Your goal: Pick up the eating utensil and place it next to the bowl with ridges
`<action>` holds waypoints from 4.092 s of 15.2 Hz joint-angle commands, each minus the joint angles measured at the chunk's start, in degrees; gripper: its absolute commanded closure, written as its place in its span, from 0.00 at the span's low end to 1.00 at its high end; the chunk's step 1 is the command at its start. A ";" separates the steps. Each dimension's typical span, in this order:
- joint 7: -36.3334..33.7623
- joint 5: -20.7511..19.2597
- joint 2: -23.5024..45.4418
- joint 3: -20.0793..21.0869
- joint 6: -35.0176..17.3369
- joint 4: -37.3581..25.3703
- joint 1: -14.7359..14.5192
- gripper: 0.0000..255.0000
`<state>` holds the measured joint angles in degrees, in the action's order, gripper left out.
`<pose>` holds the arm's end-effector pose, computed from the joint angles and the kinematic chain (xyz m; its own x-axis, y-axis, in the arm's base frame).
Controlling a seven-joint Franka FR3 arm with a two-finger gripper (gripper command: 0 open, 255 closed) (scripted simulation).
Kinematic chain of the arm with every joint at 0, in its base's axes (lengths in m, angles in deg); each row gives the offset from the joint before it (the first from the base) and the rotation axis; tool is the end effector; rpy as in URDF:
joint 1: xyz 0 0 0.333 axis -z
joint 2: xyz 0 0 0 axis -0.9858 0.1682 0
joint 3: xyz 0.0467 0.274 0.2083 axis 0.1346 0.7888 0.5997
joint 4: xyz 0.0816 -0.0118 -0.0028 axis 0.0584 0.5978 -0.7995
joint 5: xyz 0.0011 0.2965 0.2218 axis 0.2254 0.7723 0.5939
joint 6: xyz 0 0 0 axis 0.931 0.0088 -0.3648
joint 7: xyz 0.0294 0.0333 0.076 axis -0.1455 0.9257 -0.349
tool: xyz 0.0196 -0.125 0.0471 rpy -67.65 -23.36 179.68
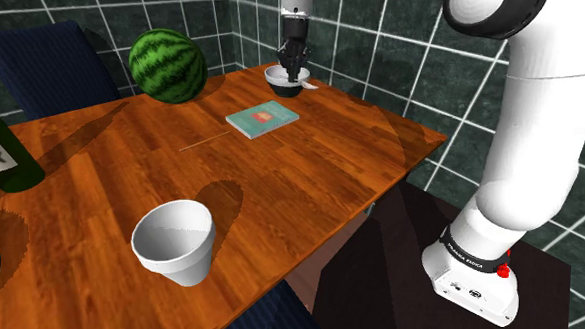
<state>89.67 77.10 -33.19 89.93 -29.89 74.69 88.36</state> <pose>0.6317 -0.0489 0.5054 0.9874 -0.0706 -0.1417 -0.0919 -0.9844 -0.1501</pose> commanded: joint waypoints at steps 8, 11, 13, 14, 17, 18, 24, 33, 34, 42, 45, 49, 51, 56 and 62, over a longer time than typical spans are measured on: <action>10.43 -0.42 3.50 -3.59 3.65 -5.74 7.31 1.00; 11.04 -0.44 3.56 -3.74 2.22 -4.30 7.60 1.00; 11.21 -0.43 3.50 -3.74 0.65 -2.66 7.56 1.00; 11.29 -0.43 3.48 -3.74 -0.12 -1.86 7.54 1.00; 11.53 -0.40 3.52 -3.74 -2.39 0.38 7.49 1.00; 11.61 -0.39 3.56 -3.74 -3.14 1.09 7.48 1.00; 12.08 -0.31 4.10 -3.73 -7.46 4.89 7.40 1.00; 12.77 -0.10 5.76 -3.68 -13.55 9.37 7.32 1.00; 12.84 -0.07 6.00 -3.67 -14.21 9.79 7.32 1.00; 13.17 0.06 7.15 -3.63 -16.97 11.41 7.29 1.00; 13.17 0.06 7.15 -3.63 -16.97 11.41 7.29 1.00; 13.17 0.06 7.15 -3.63 -16.97 11.41 7.29 0.00; 13.17 0.06 7.15 -3.63 -16.97 11.41 7.29 0.00; 12.88 -0.22 6.63 -3.85 -9.93 4.92 7.77 0.00; 12.88 -0.22 6.63 -3.85 -9.93 4.92 7.77 0.00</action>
<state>102.55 76.89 -26.56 86.09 -39.84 79.62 96.13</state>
